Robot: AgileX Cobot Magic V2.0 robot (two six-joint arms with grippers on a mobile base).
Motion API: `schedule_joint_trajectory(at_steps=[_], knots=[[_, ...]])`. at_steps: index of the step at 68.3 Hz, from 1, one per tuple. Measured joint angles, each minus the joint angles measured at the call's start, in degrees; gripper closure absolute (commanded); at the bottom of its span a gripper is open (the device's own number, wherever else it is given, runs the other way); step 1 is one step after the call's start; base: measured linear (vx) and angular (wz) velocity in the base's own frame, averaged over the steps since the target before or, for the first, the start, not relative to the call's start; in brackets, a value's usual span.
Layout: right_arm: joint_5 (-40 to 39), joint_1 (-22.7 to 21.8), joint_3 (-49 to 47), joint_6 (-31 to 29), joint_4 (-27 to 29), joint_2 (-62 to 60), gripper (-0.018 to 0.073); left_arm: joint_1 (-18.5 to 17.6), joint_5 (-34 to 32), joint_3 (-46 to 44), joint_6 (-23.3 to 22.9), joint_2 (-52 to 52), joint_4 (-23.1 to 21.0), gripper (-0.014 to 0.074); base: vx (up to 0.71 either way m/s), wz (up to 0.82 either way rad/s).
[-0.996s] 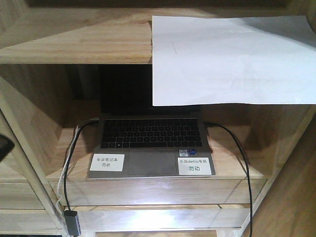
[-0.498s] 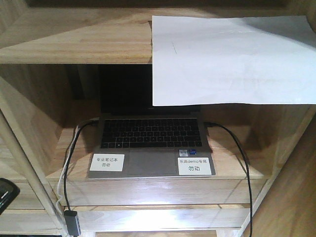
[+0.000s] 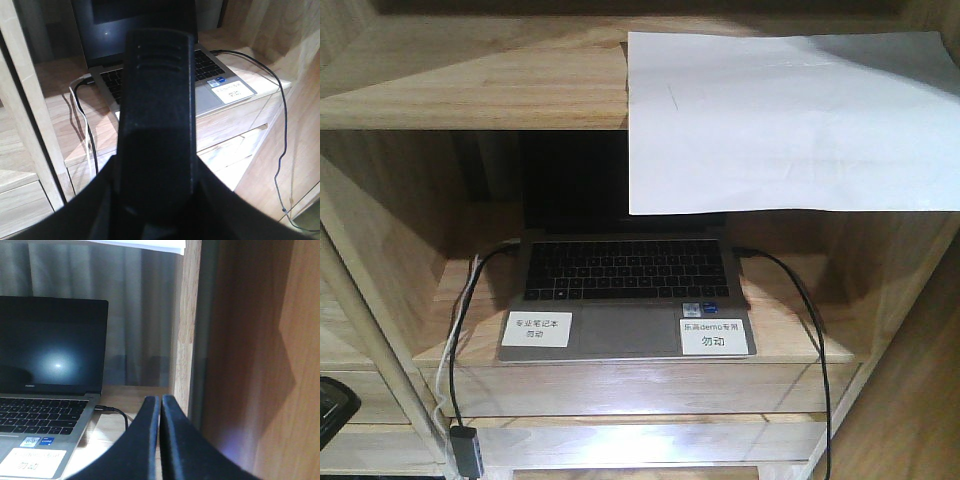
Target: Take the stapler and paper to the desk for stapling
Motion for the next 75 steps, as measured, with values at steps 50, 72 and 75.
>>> schedule_joint_trajectory(at_steps=[50, 72, 75], knots=[[-0.61, 0.00, 0.00, 60.65, -3.11, 0.00, 0.0558, 0.00, 0.00, 0.00, 0.00, 0.00, 0.00, 0.0603, 0.00, 0.00], [-9.26, 4.32, 0.07, 67.03, -3.21, 7.28, 0.0292, 0.00, 0.00, 0.00, 0.00, 0.00, 0.00, 0.0603, 0.00, 0.00], [-12.83, 4.99, 0.09, 67.15, -3.21, 10.05, 0.0249, 0.00, 0.00, 0.00, 0.00, 0.00, 0.00, 0.0603, 0.00, 0.00]])
